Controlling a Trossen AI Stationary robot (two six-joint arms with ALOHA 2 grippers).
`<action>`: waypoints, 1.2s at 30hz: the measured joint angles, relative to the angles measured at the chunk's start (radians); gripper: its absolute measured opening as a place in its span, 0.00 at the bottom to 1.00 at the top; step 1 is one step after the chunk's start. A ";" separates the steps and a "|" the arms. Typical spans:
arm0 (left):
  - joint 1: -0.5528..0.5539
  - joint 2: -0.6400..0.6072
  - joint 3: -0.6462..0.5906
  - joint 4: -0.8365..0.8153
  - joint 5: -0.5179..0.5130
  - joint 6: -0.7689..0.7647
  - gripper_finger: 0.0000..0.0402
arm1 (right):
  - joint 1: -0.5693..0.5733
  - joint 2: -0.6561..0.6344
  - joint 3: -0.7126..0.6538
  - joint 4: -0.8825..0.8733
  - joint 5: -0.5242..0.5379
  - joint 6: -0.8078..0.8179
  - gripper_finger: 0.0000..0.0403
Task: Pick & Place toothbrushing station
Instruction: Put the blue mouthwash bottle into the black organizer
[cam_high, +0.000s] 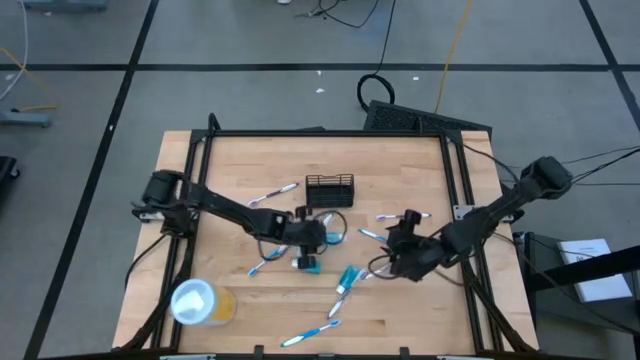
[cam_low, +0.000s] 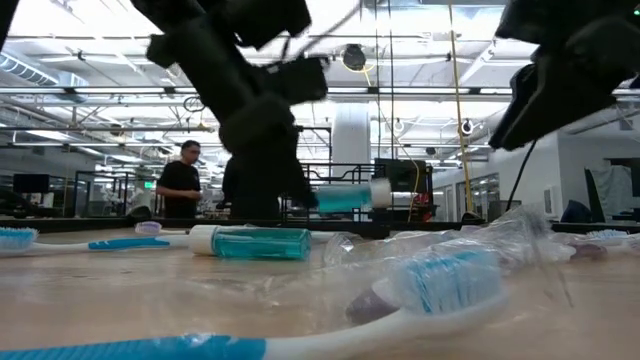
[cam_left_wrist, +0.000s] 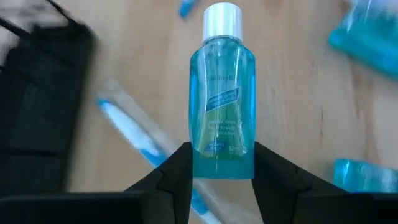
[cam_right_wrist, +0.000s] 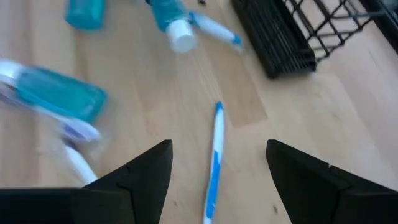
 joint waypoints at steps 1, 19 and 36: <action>-0.002 -0.032 -0.033 0.030 -0.007 0.000 0.33 | 0.004 -0.016 -0.021 0.041 0.001 -0.012 0.62; -0.060 -0.228 -0.683 1.344 -0.101 0.085 0.33 | -0.106 -0.045 -0.135 0.696 -0.005 -0.525 0.62; -0.049 -0.084 -0.655 1.683 -0.006 0.180 0.33 | -0.418 0.087 -0.134 1.358 -0.563 -0.729 0.62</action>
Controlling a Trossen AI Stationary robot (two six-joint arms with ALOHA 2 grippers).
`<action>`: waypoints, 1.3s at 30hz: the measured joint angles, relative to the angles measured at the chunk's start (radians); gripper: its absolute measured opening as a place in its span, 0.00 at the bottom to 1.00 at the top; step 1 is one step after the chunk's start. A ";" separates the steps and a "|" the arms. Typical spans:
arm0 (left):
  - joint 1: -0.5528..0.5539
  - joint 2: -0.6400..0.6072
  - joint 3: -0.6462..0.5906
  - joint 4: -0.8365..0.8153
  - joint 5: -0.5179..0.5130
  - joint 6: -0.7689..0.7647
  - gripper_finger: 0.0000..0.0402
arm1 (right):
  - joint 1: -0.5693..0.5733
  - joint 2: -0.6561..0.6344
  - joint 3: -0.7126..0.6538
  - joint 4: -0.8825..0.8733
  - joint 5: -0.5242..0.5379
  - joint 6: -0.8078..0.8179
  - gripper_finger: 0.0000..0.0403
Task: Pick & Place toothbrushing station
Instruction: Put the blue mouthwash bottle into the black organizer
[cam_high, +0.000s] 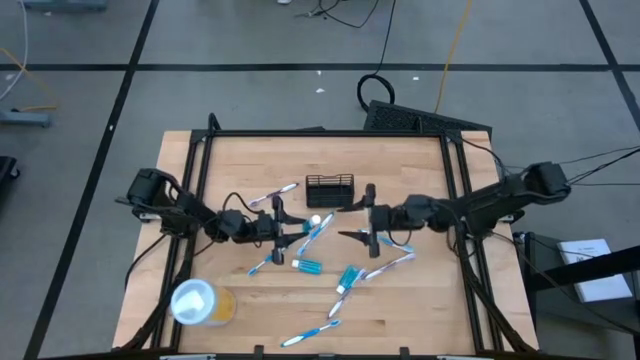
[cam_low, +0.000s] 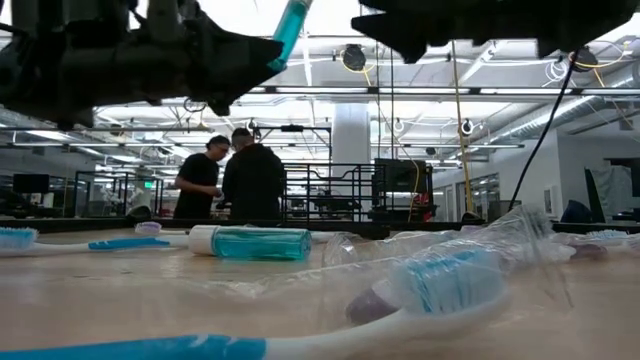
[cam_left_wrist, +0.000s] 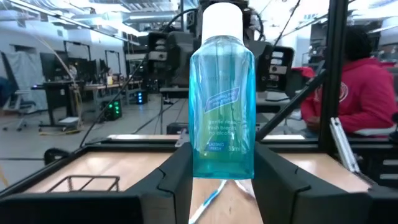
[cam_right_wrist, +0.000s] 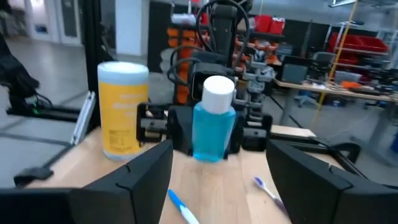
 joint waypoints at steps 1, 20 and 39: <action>0.005 0.010 0.014 0.000 0.015 -0.005 0.33 | -0.018 0.018 0.000 0.023 -0.022 0.009 0.62; 0.070 0.052 0.069 0.001 0.067 -0.032 0.33 | -0.130 0.115 0.000 0.247 -0.202 0.050 0.62; 0.081 0.052 0.069 0.000 0.069 -0.036 0.33 | -0.150 0.152 0.058 0.220 -0.225 0.092 0.59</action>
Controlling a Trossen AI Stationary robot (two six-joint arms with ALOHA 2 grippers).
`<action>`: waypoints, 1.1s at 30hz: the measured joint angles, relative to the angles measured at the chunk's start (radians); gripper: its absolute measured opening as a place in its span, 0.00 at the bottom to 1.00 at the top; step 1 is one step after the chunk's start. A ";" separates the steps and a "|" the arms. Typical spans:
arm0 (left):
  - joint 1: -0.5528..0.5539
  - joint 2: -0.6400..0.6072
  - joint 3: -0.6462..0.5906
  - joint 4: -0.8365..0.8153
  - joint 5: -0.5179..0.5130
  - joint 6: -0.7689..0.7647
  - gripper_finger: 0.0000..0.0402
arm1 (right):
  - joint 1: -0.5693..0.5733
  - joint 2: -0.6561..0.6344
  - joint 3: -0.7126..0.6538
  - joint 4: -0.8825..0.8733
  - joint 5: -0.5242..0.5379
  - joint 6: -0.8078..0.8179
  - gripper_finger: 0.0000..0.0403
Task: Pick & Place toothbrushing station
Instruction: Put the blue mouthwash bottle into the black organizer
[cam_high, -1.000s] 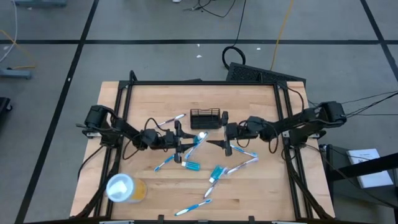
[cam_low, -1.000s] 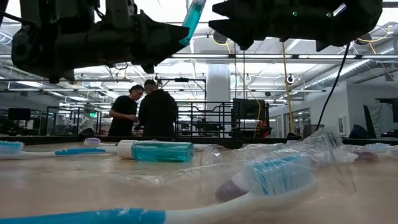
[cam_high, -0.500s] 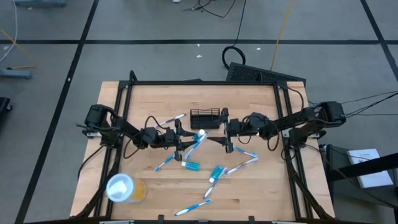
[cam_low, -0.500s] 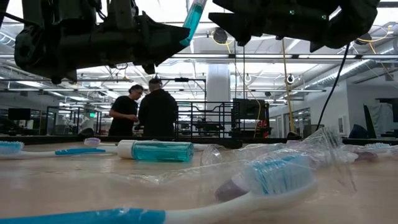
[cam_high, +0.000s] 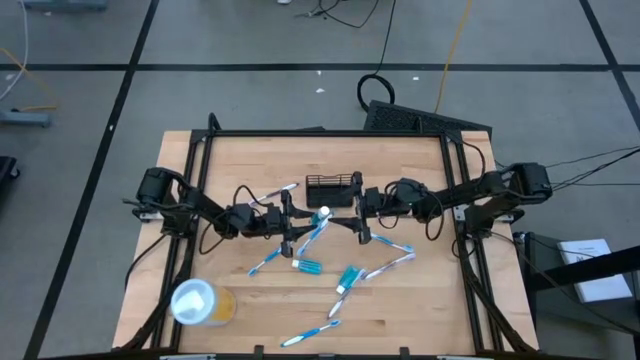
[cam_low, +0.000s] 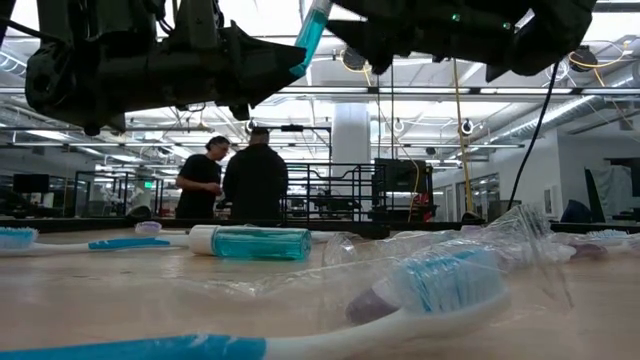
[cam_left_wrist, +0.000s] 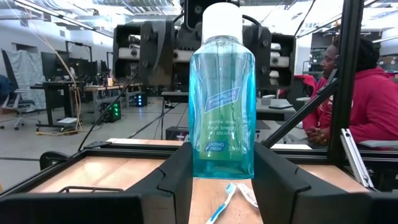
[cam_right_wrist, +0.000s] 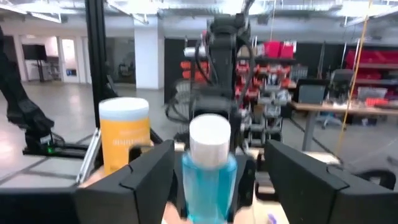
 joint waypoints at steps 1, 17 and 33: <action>0.000 0.000 0.000 0.000 0.000 0.000 0.33 | 0.000 0.011 0.005 -0.003 0.000 0.001 0.58; 0.000 0.000 0.000 -0.004 0.003 -0.010 0.33 | -0.006 0.060 0.050 0.033 -0.010 -0.002 0.47; 0.002 -0.001 -0.001 -0.007 -0.003 -0.012 0.33 | -0.007 0.096 0.082 0.014 -0.055 0.007 0.37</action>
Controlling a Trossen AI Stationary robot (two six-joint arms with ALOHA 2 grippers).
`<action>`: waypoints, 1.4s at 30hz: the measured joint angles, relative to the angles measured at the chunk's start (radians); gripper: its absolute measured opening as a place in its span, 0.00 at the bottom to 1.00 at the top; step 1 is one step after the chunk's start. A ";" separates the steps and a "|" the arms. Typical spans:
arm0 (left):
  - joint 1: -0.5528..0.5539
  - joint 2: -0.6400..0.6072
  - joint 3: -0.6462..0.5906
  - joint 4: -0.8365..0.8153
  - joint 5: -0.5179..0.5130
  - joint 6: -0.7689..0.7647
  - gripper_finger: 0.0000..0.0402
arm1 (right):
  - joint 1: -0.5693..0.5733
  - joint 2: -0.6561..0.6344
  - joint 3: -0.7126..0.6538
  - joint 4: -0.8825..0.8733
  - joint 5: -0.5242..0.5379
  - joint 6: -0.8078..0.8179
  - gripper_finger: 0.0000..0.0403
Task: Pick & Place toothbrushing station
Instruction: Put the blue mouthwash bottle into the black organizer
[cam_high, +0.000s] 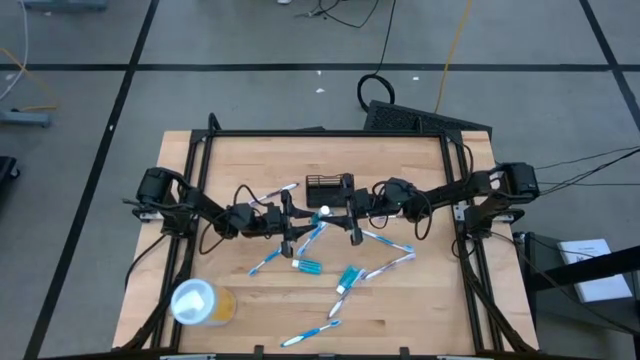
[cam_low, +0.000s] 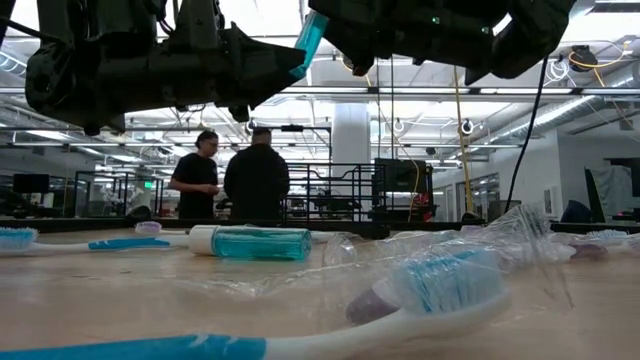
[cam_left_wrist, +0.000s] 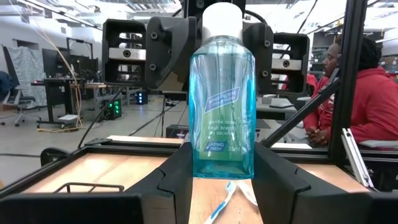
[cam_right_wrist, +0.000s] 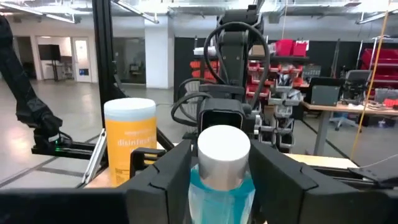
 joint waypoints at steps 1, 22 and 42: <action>0.000 0.000 0.000 -0.001 0.000 0.000 0.33 | 0.000 0.000 0.000 0.000 0.000 0.002 0.36; 0.006 0.000 0.000 -0.006 0.002 0.004 0.33 | -0.003 0.001 0.000 0.006 -0.025 -0.031 0.22; 0.027 0.000 -0.052 -0.017 -0.059 0.058 0.60 | -0.010 0.002 -0.002 -0.025 -0.014 -0.036 0.22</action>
